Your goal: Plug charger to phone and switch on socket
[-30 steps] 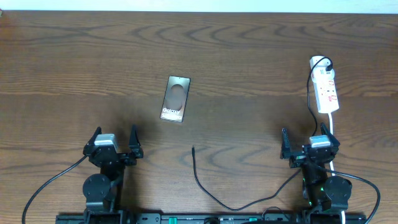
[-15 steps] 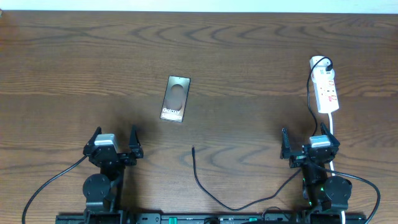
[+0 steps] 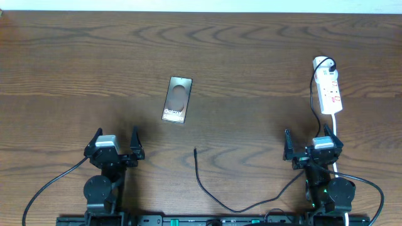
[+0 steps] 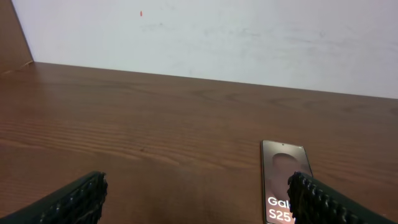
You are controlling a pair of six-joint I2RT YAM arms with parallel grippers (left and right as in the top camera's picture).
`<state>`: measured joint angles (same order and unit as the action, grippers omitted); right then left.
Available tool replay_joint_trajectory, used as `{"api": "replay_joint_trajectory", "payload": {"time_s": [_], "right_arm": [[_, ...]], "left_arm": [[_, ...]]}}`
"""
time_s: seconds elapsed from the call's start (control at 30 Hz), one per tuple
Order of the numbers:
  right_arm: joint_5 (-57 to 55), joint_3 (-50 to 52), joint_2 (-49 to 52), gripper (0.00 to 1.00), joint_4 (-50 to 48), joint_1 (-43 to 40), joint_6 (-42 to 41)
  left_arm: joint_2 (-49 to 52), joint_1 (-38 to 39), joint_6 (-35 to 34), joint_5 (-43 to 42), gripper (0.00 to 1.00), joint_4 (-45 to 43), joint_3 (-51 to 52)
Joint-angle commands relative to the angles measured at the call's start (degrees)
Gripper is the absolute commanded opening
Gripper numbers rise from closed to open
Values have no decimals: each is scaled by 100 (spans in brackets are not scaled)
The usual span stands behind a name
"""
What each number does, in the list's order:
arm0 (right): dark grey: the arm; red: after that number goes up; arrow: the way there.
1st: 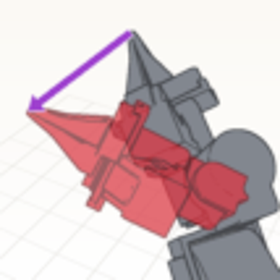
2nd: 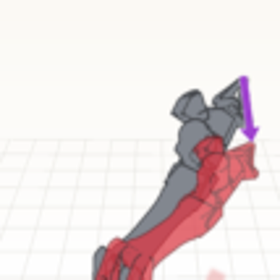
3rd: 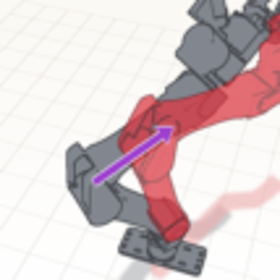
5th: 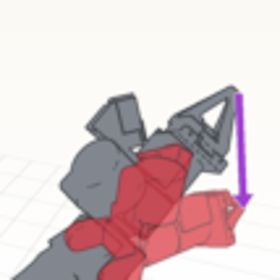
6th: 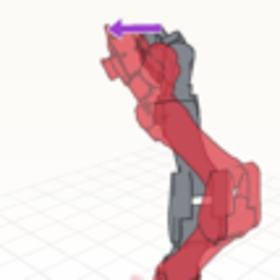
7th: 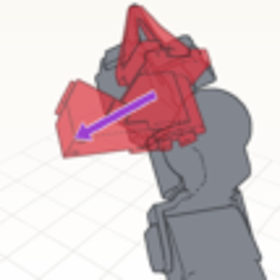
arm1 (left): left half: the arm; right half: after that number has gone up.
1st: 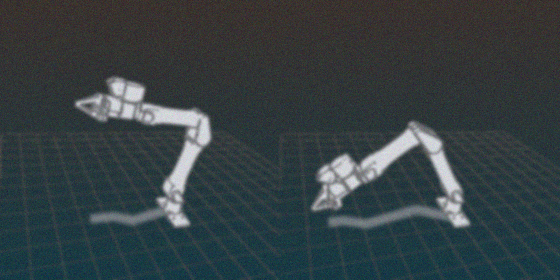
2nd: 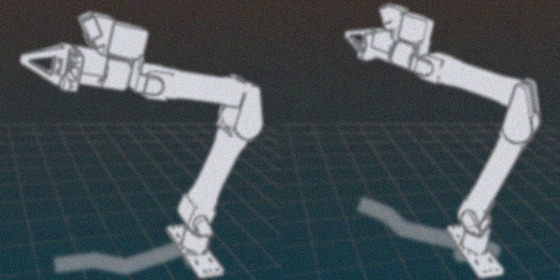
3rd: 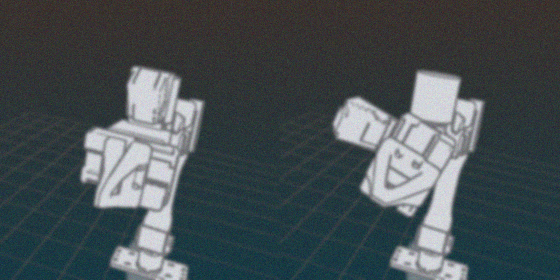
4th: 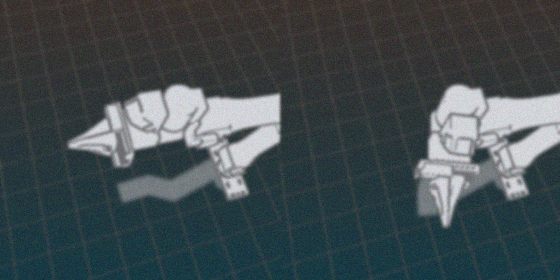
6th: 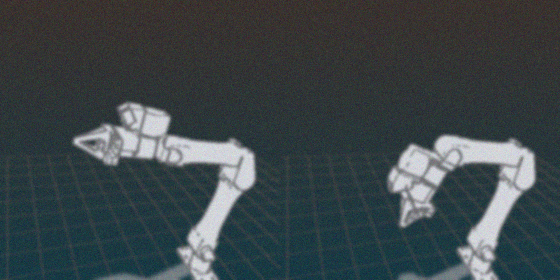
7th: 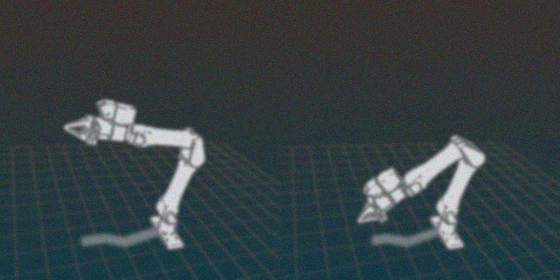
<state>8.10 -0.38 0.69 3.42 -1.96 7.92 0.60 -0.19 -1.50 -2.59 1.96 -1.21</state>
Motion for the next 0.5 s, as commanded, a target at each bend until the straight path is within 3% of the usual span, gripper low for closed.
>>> {"api": "replay_joint_trajectory", "payload": {"time_s": [0.0,0.47], "right_arm": [[0,7,-4,99,24,22,-59],[0,7,-4,99,24,24,-61]], "left_arm": [[-35,26,-9,221,93,225,98],[-37,26,-7,221,92,225,98]]}}
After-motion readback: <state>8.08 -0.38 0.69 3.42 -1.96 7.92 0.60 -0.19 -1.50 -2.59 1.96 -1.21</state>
